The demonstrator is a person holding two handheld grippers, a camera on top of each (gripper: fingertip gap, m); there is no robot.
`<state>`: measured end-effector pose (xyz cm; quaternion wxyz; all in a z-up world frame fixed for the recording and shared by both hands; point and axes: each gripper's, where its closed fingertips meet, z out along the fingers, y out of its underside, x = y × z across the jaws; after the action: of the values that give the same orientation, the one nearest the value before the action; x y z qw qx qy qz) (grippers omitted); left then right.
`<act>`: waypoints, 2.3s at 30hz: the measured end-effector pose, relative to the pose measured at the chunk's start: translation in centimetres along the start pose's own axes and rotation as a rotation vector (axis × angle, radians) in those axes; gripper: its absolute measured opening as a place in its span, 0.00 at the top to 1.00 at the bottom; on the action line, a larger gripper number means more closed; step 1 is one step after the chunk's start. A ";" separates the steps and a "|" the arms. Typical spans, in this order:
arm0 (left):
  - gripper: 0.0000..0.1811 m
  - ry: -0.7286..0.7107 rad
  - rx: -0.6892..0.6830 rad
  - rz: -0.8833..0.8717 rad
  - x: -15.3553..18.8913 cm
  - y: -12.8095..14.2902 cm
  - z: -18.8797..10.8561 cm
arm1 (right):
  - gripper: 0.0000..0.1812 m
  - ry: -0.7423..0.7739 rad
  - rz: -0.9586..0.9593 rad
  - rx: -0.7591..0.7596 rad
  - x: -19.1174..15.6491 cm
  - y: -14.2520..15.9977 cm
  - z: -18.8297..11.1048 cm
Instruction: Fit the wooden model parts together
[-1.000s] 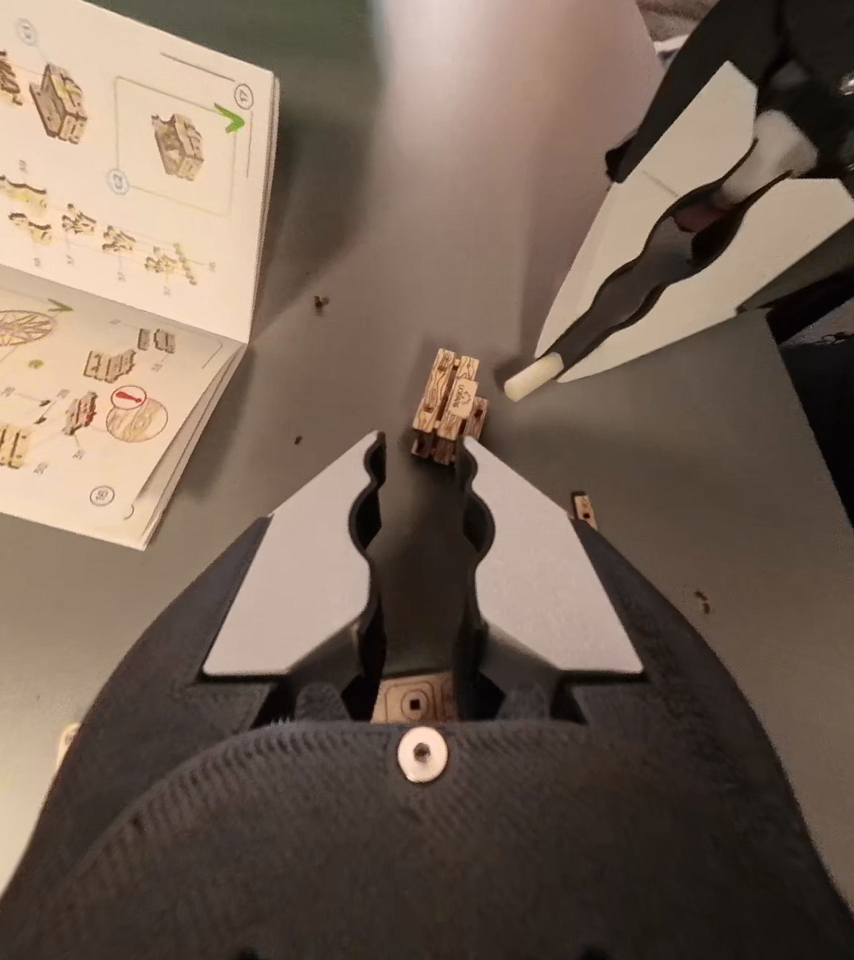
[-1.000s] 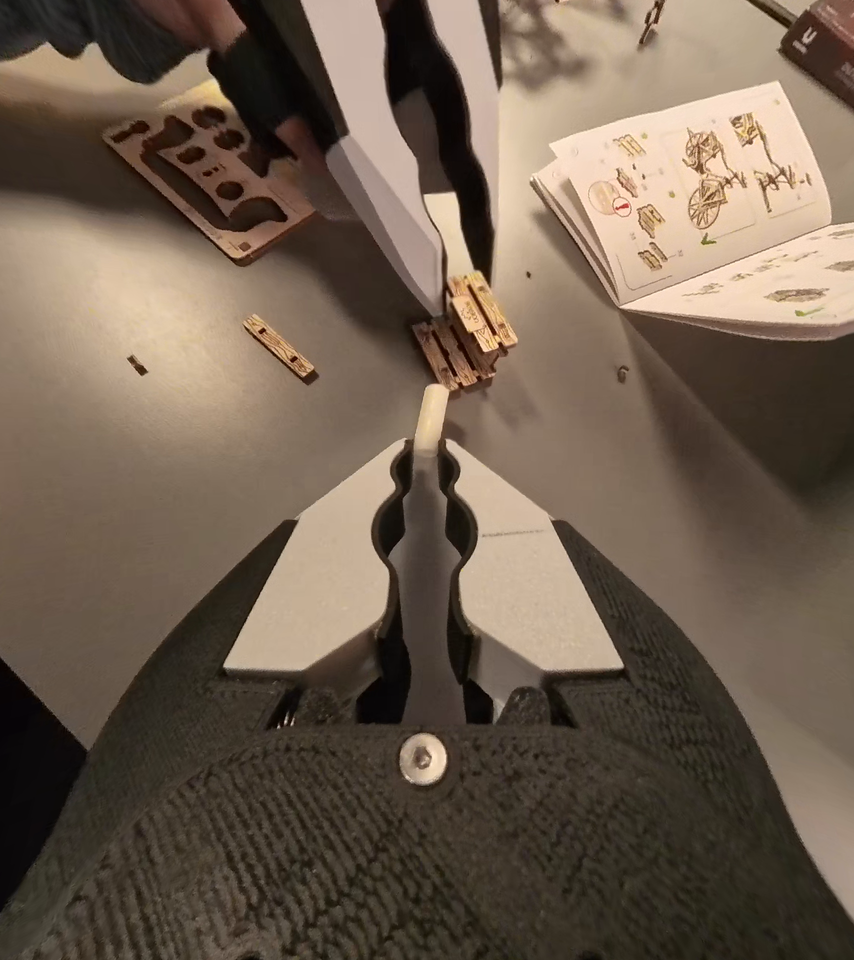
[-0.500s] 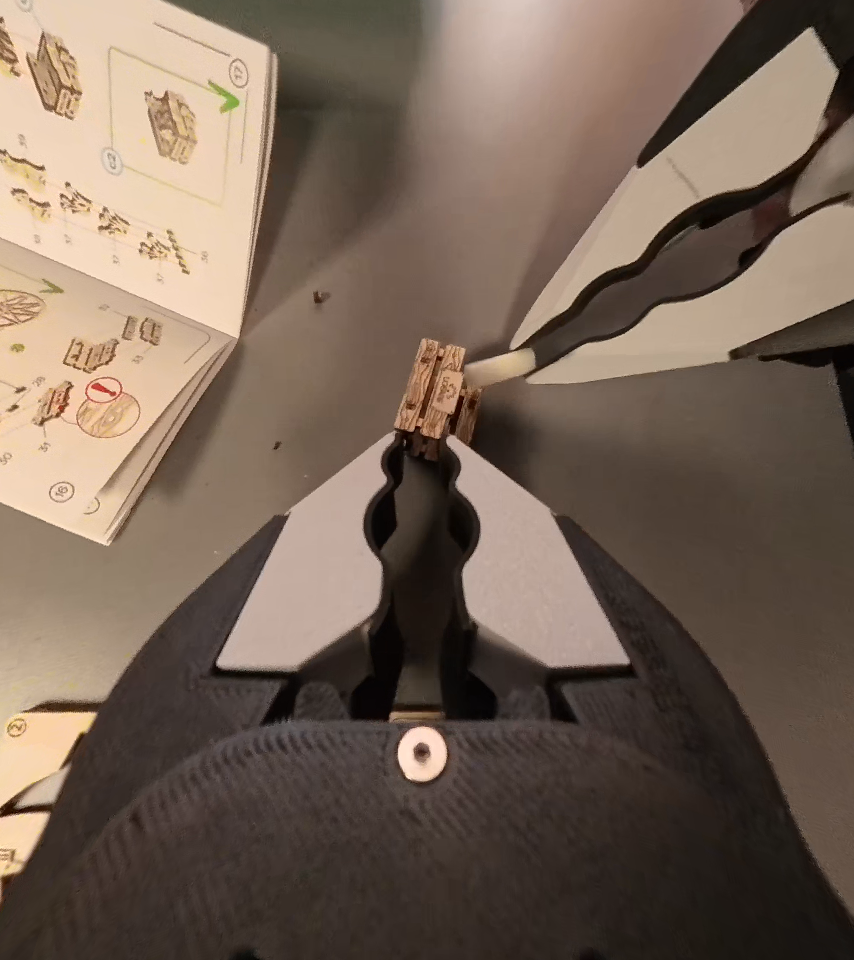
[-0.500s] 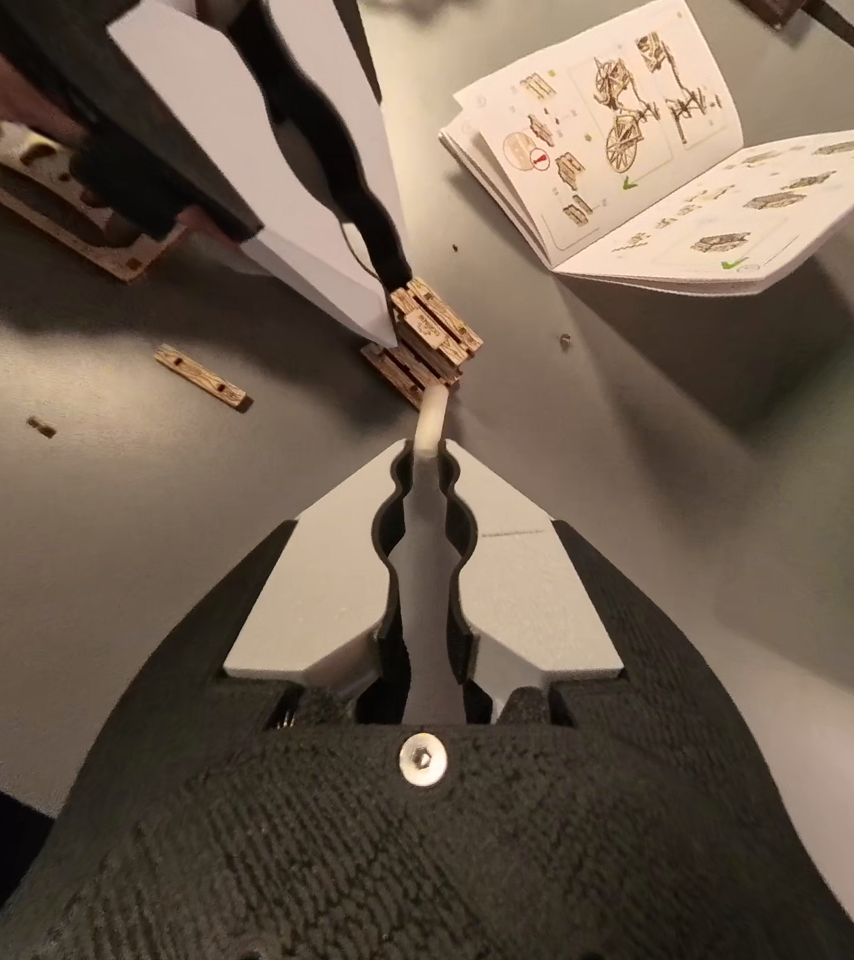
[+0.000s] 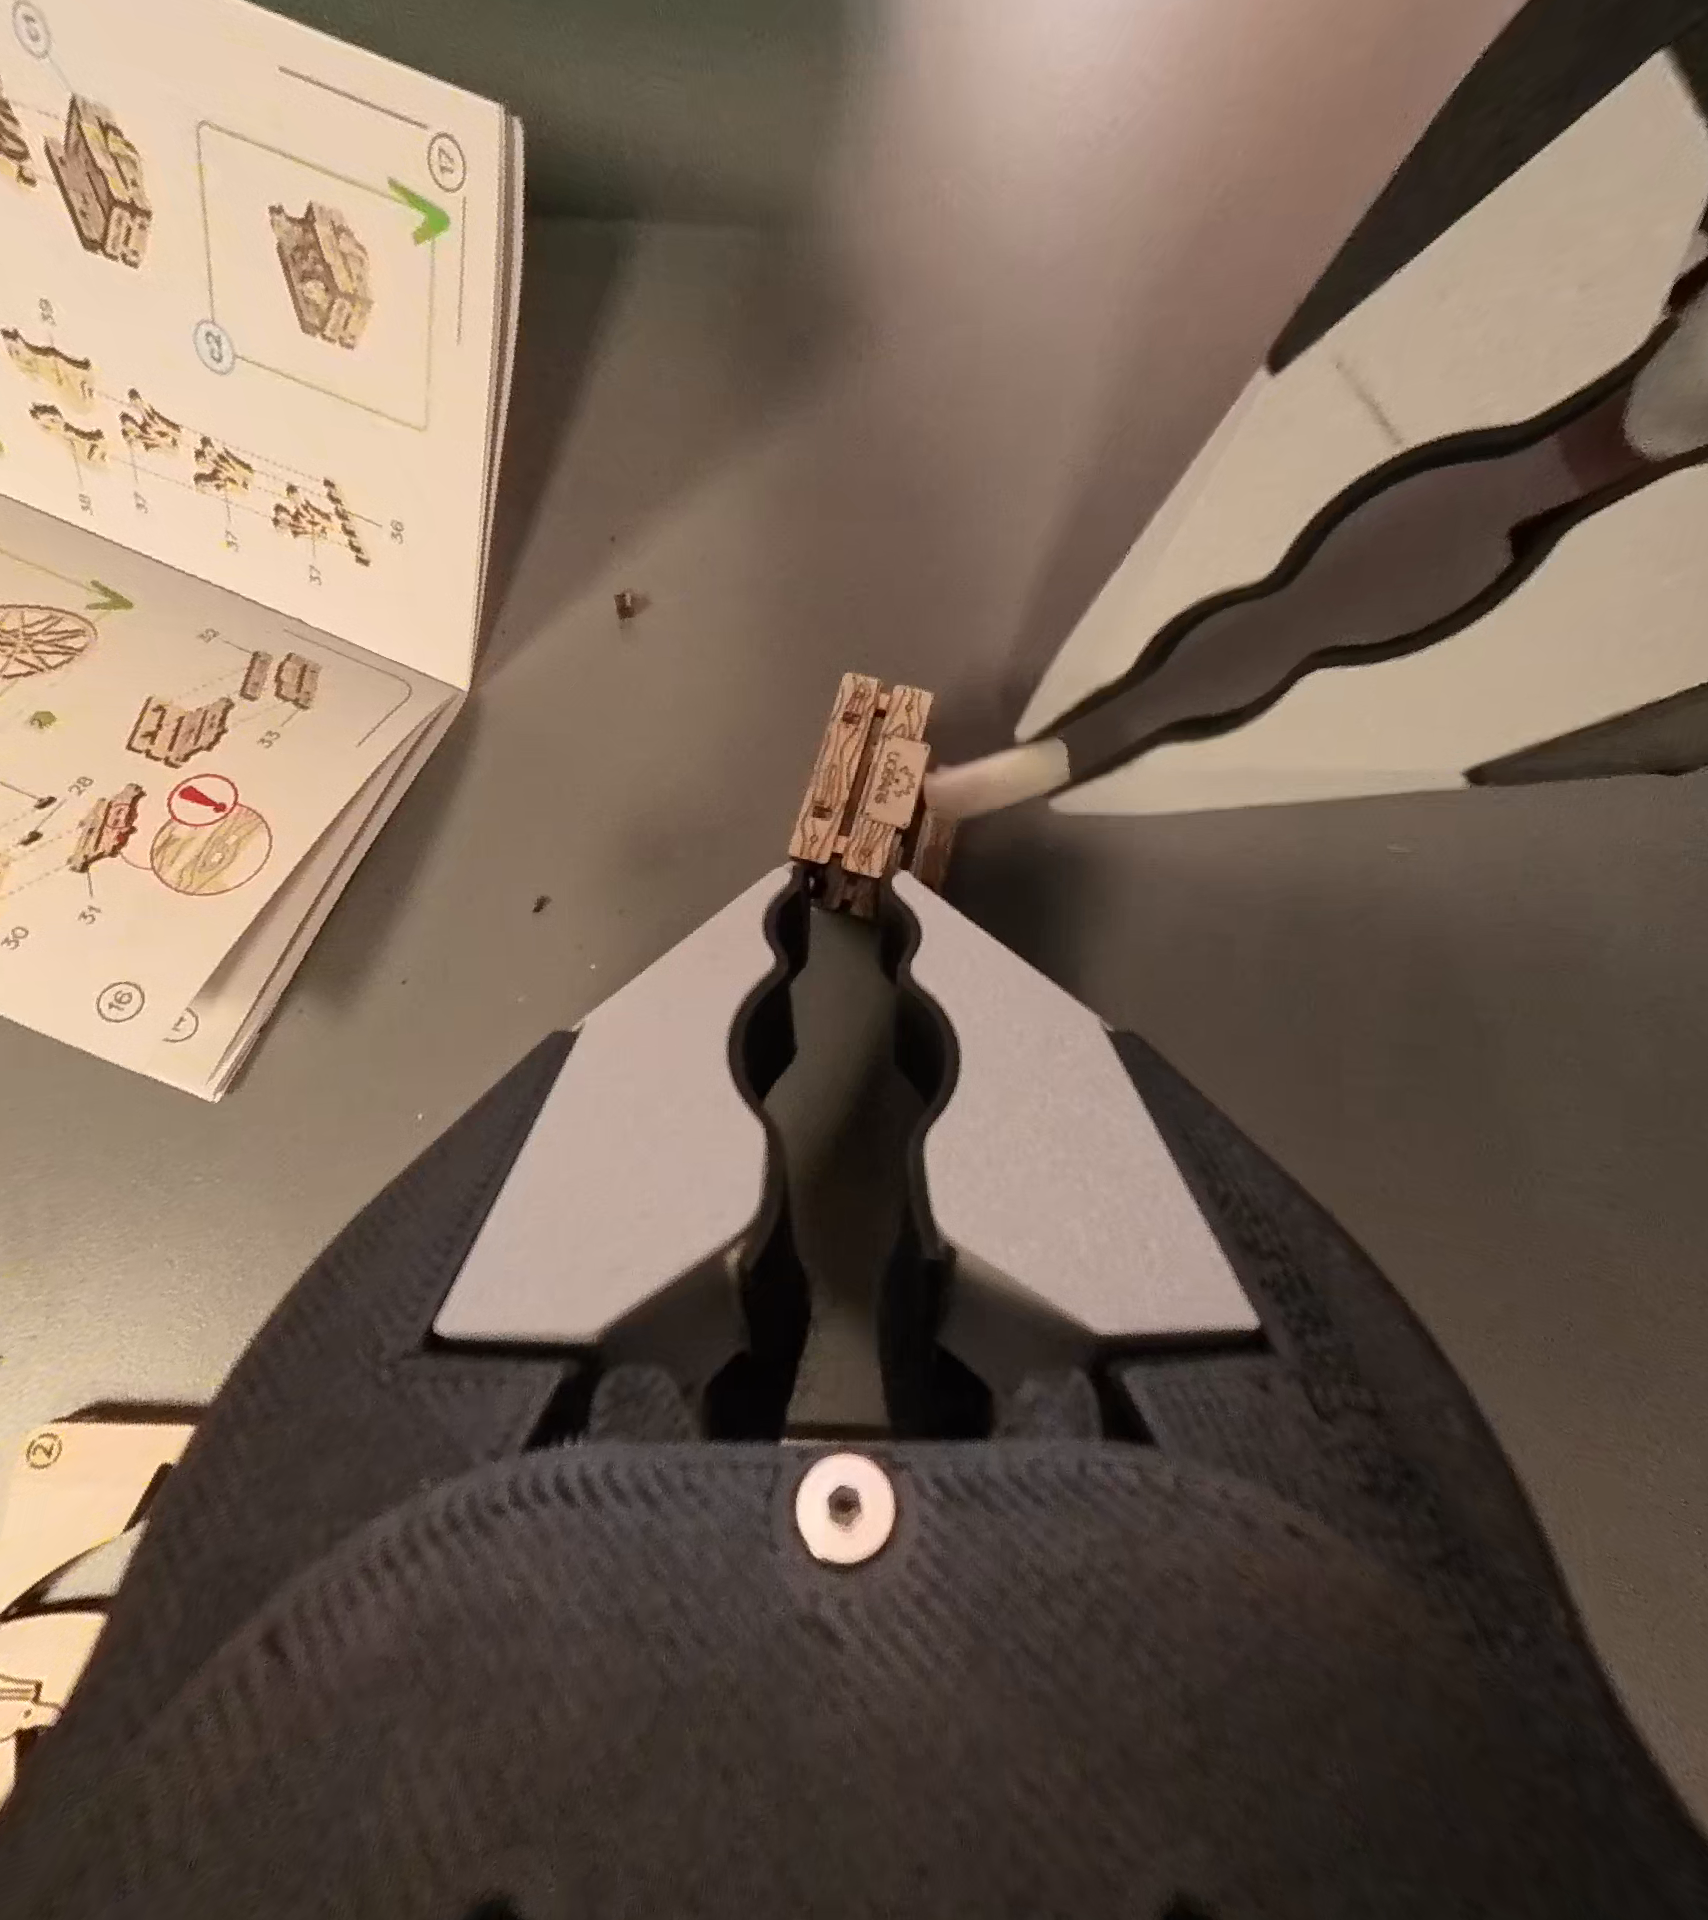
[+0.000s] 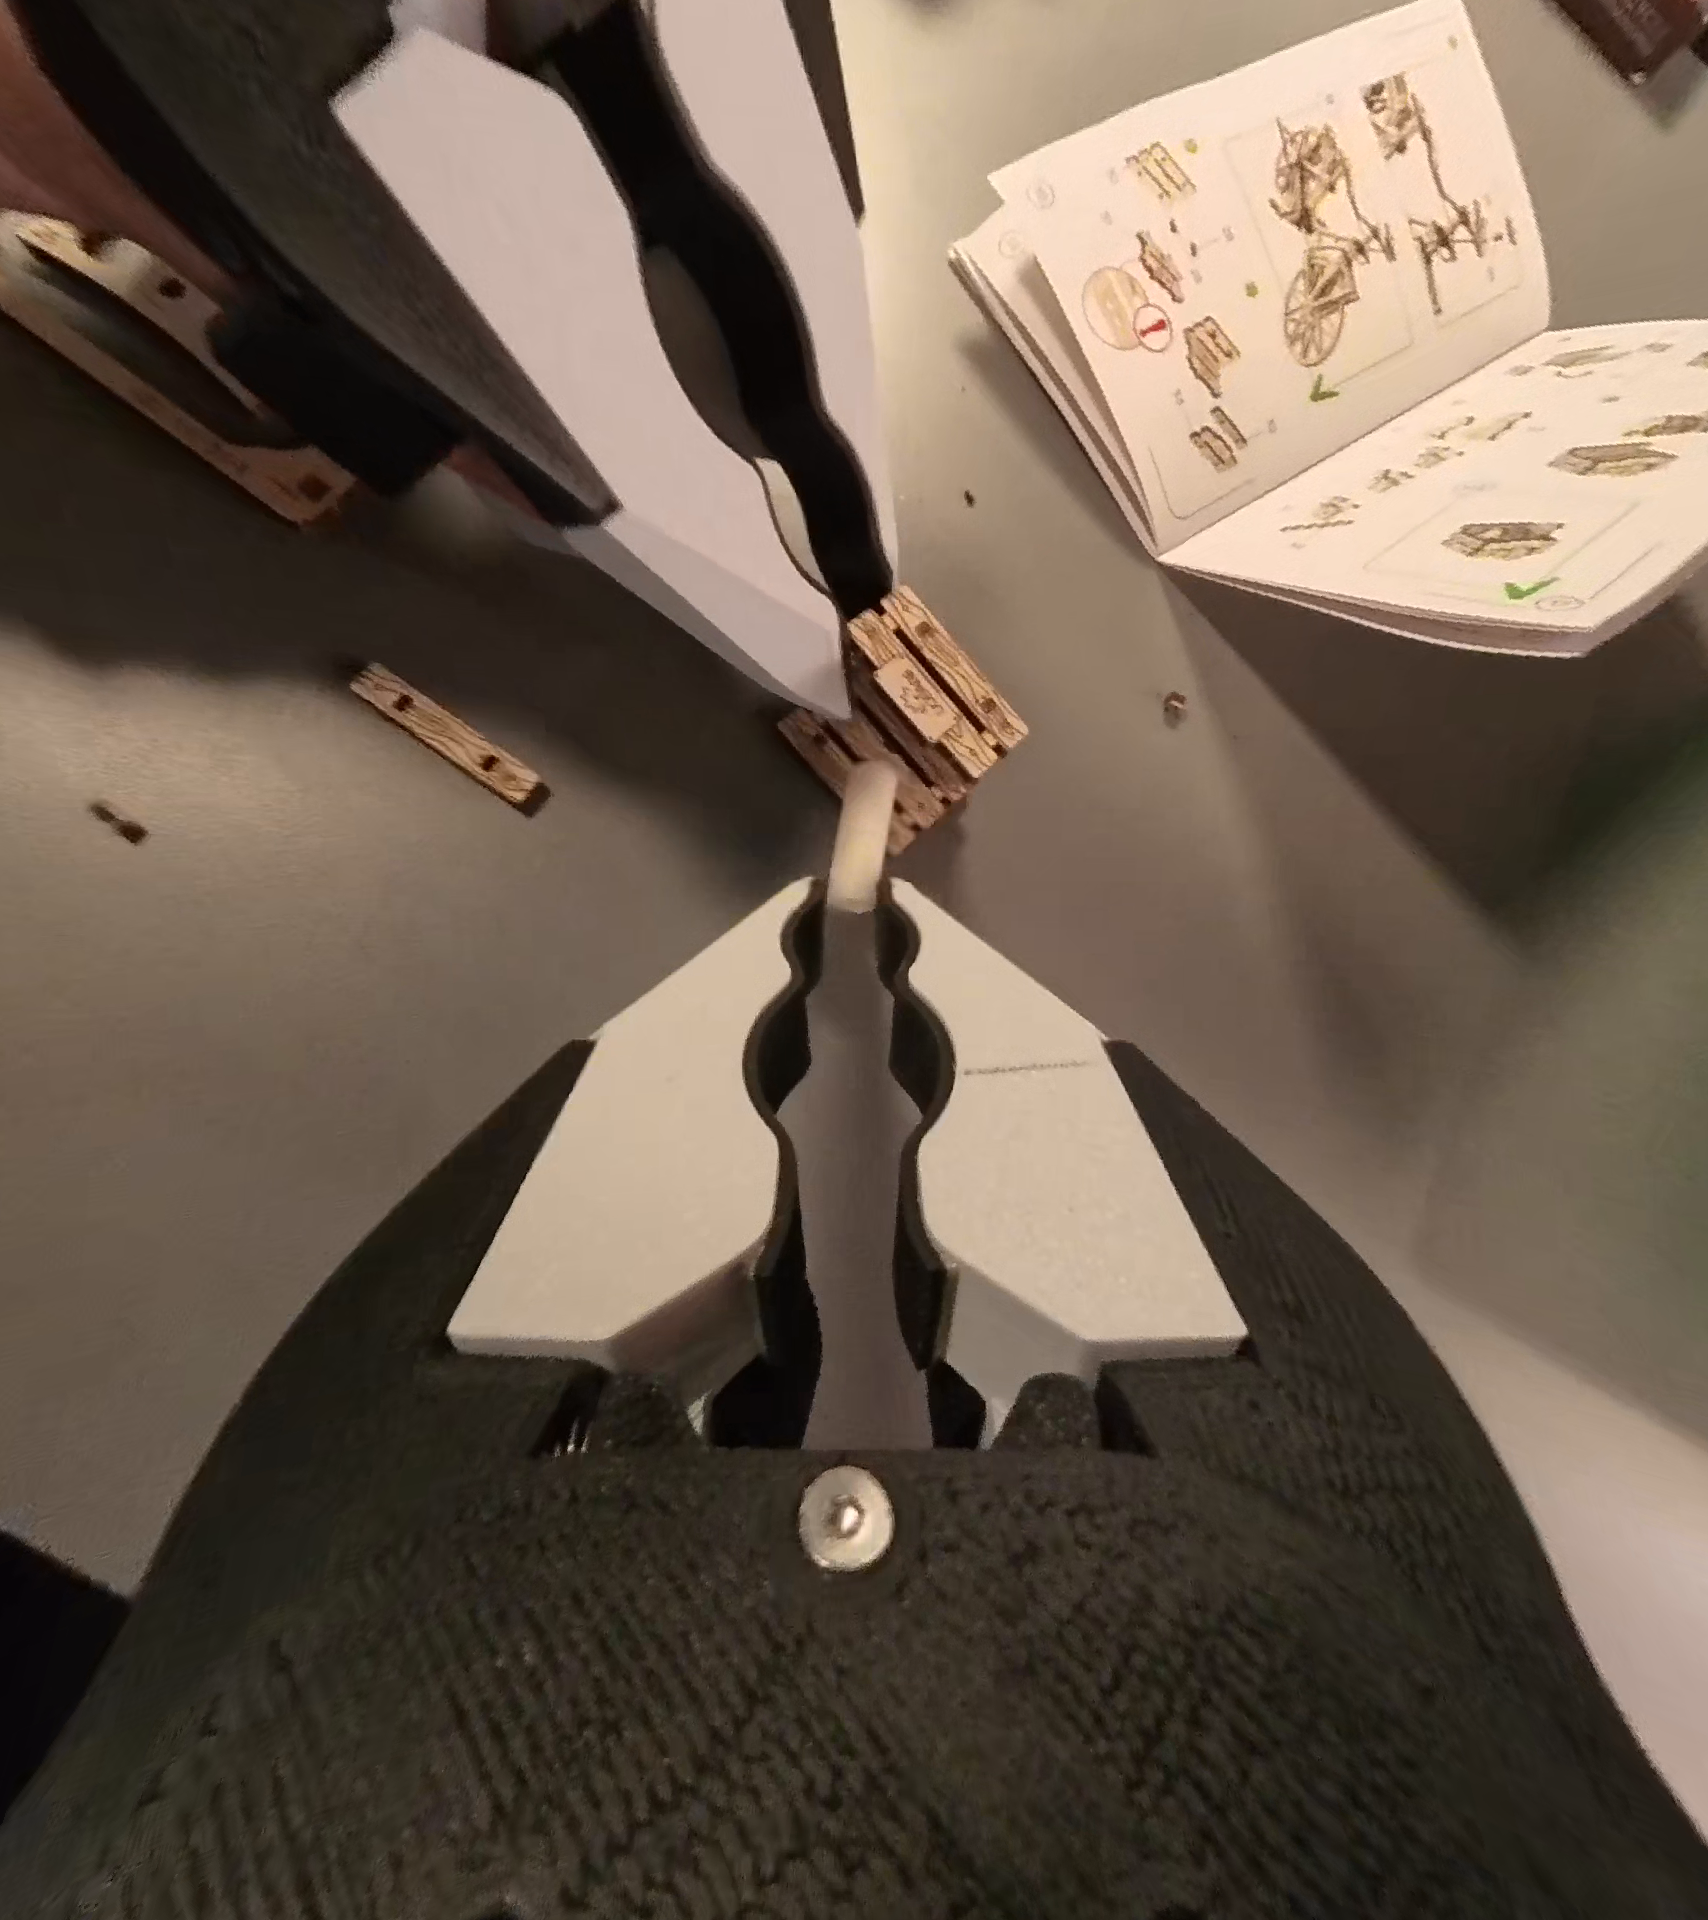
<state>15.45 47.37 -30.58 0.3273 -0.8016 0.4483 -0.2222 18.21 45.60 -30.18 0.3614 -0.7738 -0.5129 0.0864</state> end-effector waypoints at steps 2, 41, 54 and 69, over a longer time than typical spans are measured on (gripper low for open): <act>0.94 0.002 0.002 -0.003 0.0 0.0 0.0 | 0.96 -0.016 0.006 0.026 -0.3 -0.5 -0.1; 0.83 -0.037 -0.004 -0.006 -0.7 0.0 -0.6 | 0.94 0.007 0.091 -0.067 4.8 2.8 -0.4; 0.81 0.103 0.072 -0.044 5.4 3.0 -6.3 | 0.78 -0.333 0.060 0.276 2.2 0.7 -3.2; 0.97 0.043 -0.081 0.029 6.1 4.8 -3.9 | 0.79 -0.630 -0.122 0.356 -3.7 -1.0 -3.8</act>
<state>13.20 38.98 -30.97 0.2878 -0.8027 0.4754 -0.2164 17.65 40.88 -27.65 0.3193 -0.6023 -0.6213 0.3864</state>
